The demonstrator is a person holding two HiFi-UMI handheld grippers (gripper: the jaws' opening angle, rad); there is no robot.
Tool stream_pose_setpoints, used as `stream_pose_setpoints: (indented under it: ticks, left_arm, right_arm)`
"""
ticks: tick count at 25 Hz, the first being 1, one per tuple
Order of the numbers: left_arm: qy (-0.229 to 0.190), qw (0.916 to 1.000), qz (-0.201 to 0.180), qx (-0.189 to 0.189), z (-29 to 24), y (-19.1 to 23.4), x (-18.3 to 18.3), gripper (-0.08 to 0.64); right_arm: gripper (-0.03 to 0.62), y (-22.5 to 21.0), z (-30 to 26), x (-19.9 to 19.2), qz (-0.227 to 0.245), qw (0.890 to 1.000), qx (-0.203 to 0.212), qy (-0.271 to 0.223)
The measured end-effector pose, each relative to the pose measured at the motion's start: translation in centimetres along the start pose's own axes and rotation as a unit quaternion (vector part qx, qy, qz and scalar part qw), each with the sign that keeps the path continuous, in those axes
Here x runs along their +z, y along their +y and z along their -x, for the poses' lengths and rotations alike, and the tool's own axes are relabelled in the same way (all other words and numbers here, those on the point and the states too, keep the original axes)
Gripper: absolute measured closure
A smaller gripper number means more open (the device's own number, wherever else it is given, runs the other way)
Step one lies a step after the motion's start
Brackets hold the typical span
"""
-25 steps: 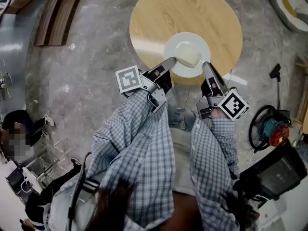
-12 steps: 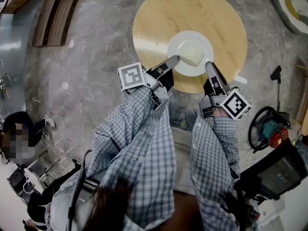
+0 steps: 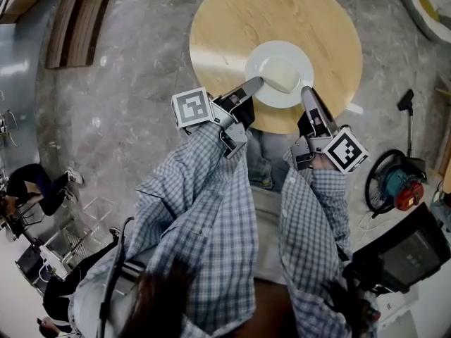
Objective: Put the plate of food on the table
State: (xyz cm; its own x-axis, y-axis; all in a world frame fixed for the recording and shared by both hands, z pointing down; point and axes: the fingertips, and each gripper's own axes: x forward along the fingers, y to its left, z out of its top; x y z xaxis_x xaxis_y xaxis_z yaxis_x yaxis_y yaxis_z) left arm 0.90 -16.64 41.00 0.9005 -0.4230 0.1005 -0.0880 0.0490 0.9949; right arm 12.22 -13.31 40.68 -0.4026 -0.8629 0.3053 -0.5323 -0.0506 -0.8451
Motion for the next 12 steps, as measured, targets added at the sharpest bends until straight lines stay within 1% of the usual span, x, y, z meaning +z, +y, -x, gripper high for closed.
stream_pose_setpoints:
  ticks: [3, 6, 12]
  left_arm:
    - [-0.004, 1.0000, 0.000, 0.004, -0.9, 0.1, -0.2, 0.528]
    - [-0.008, 0.9999, -0.002, 0.011, -1.5, 0.8, -0.2, 0.527]
    - [-0.018, 0.9998, -0.001, 0.010, -1.6, 0.8, -0.2, 0.527]
  right_arm:
    - [0.531, -0.6, 0.1, 0.8, 0.005, 1.000, 0.001, 0.006]
    - [0.531, -1.5, -0.3, 0.9, -0.004, 1.000, -0.001, 0.015]
    - [0.531, -1.7, -0.6, 1.0, 0.006, 1.000, 0.004, 0.028]
